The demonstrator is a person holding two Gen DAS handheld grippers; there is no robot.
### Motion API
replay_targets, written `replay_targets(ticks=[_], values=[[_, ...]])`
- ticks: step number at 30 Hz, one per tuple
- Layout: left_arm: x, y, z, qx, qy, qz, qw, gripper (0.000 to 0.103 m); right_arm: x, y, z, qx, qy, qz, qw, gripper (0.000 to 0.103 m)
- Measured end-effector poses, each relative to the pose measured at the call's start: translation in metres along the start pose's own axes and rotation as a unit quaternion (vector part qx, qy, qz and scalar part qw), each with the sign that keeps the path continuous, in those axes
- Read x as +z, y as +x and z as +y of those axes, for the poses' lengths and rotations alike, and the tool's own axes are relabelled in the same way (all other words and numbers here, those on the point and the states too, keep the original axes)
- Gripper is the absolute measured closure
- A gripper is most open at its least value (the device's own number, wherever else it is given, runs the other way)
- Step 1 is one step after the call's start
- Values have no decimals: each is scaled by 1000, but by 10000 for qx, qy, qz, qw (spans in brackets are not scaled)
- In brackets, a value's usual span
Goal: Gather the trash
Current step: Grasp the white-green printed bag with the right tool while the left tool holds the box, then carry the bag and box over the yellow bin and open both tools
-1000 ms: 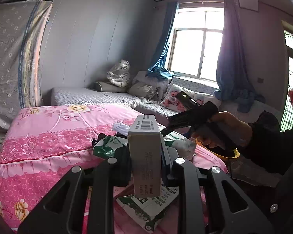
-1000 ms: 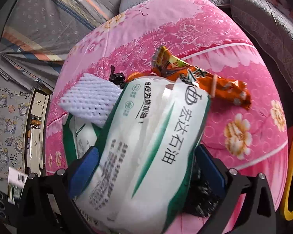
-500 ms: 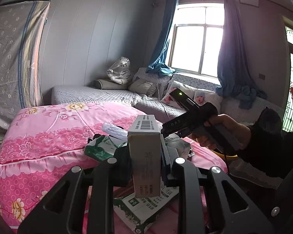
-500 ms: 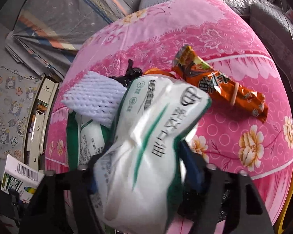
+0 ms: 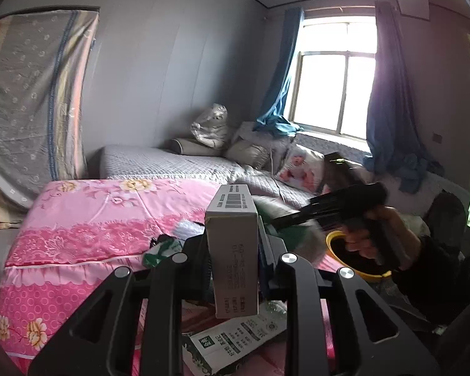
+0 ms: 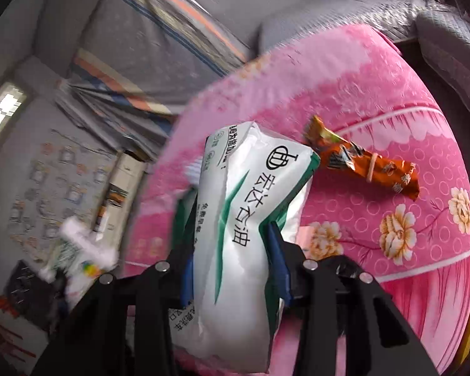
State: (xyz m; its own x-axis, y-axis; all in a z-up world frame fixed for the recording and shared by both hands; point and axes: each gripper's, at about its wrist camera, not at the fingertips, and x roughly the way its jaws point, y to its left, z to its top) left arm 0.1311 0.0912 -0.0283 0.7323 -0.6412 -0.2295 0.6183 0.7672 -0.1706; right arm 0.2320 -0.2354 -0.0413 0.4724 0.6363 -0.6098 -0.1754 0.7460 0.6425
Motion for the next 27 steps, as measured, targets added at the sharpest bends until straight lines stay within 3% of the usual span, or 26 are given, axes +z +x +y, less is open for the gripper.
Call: replay_targets(ticks=[6,13,19,27], values=[[10,3,-19,27,149,-72,9999,81,-19,-56,0,306,-41,-368,9988,65],[16,26,-51,-302,295,34,9991,81,-49,-116,-32,162,171,-804,9965,65],[24,58,-89,-714,462,152,9963,81,-72,-171,-77,-156,588,-1354,9889,65],[26,123,-158,-1443,657,502,9861,81,-110,-250,-133,-827,1127,-2282,9635,65]])
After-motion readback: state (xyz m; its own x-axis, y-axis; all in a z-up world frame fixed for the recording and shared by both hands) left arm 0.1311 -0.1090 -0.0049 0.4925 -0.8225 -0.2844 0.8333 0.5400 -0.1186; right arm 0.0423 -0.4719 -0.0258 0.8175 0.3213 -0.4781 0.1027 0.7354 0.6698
